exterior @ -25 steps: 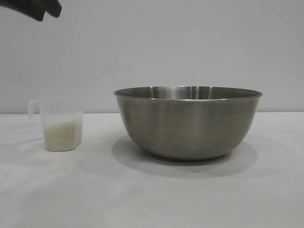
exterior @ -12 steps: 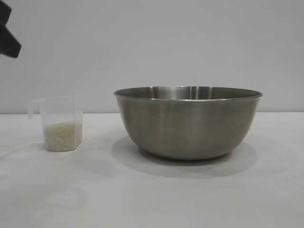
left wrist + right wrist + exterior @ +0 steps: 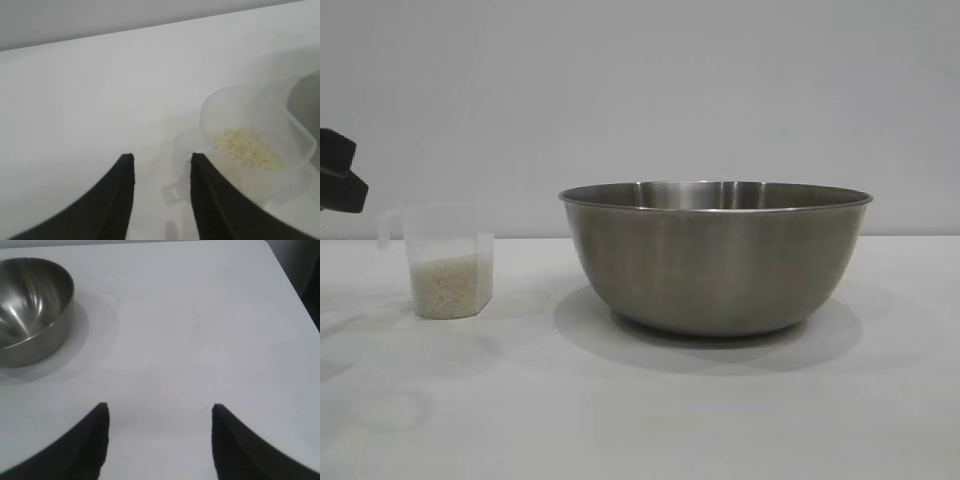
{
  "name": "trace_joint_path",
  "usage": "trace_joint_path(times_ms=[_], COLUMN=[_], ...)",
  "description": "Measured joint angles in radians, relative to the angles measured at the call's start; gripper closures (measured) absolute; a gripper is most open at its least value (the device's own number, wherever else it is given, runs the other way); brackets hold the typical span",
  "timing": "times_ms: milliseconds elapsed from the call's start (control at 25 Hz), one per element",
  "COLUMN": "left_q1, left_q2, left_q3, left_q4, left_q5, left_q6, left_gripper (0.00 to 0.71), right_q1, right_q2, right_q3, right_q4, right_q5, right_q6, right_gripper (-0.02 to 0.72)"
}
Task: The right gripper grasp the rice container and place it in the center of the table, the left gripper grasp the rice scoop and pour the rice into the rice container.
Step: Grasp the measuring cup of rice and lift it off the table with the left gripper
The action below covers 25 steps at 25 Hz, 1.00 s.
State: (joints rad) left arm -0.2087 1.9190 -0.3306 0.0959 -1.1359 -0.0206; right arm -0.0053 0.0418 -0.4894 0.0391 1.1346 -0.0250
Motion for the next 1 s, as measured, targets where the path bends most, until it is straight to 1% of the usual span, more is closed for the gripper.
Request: trace_joint_path(times_ms=[160, 520, 760, 1000], left_q1=[0.0, 0.0, 0.0, 0.0], left_q2=[0.035, 0.041, 0.097, 0.128], left_q3=[-0.002, -0.002, -0.003, -0.052], left_q4=[0.0, -0.007, -0.008, -0.01], left_q5=[0.0, -0.001, -0.006, -0.006], left_q6=[0.0, 0.004, 0.004, 0.004], left_gripper=[0.492, 0.492, 0.492, 0.492], right_q1=[0.0, 0.0, 0.0, 0.0], right_q2=[0.0, 0.0, 0.0, 0.0], right_q3=[0.0, 0.0, 0.0, 0.0], right_q4=[0.0, 0.0, 0.0, 0.0], right_q5=[0.0, 0.0, 0.0, 0.0], right_q6=[0.0, 0.0, 0.0, 0.002], right_gripper=[0.322, 0.322, 0.322, 0.322])
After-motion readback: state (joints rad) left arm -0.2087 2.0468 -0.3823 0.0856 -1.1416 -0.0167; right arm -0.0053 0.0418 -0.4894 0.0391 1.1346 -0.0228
